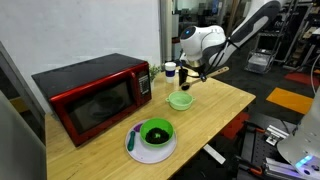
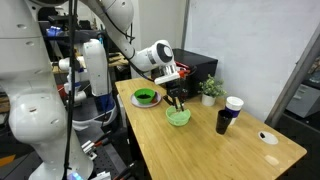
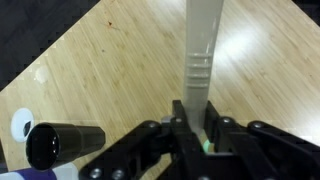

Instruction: Remove the black cup from the light green pot, use the ladle to scoop out some of the contents in the green bowl into the pot

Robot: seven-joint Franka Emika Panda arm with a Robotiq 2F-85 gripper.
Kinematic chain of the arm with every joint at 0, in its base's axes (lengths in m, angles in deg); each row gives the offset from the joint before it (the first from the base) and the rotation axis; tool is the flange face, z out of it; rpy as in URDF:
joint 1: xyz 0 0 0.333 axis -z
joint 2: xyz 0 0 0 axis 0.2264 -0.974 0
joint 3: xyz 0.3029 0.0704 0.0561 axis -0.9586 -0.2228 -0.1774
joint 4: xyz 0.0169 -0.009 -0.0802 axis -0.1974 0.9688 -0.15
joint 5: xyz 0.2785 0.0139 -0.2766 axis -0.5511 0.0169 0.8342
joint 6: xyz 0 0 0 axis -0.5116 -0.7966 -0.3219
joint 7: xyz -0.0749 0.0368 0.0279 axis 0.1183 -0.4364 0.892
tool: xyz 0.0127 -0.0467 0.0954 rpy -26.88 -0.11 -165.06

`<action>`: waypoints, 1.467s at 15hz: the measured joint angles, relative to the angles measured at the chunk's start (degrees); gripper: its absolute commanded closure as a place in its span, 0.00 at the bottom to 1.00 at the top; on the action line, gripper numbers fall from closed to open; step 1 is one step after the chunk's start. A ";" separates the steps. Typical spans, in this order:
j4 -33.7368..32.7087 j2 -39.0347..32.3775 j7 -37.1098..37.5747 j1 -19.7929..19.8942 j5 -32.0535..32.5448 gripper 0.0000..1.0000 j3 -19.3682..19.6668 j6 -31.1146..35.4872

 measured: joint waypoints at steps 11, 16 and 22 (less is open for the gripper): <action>3.24 -0.66 10.89 -2.15 13.79 0.94 -2.94 0.02; 5.02 -0.65 16.45 -2.90 20.03 0.94 -3.83 0.01; 6.29 -0.64 22.93 -4.09 26.92 0.94 -4.99 -3.23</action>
